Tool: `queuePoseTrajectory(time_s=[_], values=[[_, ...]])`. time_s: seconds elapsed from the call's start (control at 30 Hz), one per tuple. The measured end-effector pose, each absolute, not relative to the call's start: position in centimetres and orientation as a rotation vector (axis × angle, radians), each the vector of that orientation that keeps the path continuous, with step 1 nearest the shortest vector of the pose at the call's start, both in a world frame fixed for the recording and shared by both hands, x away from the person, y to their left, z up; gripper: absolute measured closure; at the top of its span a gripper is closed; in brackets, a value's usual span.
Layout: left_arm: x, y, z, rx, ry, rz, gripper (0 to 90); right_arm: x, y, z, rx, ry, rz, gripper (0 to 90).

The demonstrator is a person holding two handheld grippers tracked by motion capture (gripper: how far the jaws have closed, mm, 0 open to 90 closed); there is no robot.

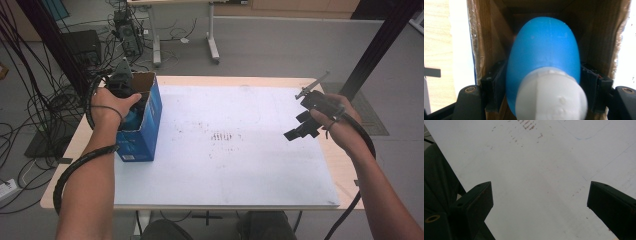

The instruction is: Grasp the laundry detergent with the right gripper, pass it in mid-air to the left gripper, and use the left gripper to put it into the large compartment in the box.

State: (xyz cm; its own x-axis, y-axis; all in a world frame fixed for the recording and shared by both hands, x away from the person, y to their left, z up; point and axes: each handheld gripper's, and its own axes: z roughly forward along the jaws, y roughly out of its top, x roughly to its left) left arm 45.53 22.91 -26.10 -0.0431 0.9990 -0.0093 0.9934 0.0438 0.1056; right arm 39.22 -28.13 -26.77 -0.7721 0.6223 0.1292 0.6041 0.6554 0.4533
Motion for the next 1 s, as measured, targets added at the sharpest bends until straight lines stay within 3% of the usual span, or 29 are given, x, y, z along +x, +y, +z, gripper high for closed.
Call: queuePoseTrajectory(time_s=[1.0], values=[[44.3,21.4,-22.2,2.184,2.182,0.213,25.4,39.6,-27.6,-26.8,1.039,2.832,0.759,6.1]])
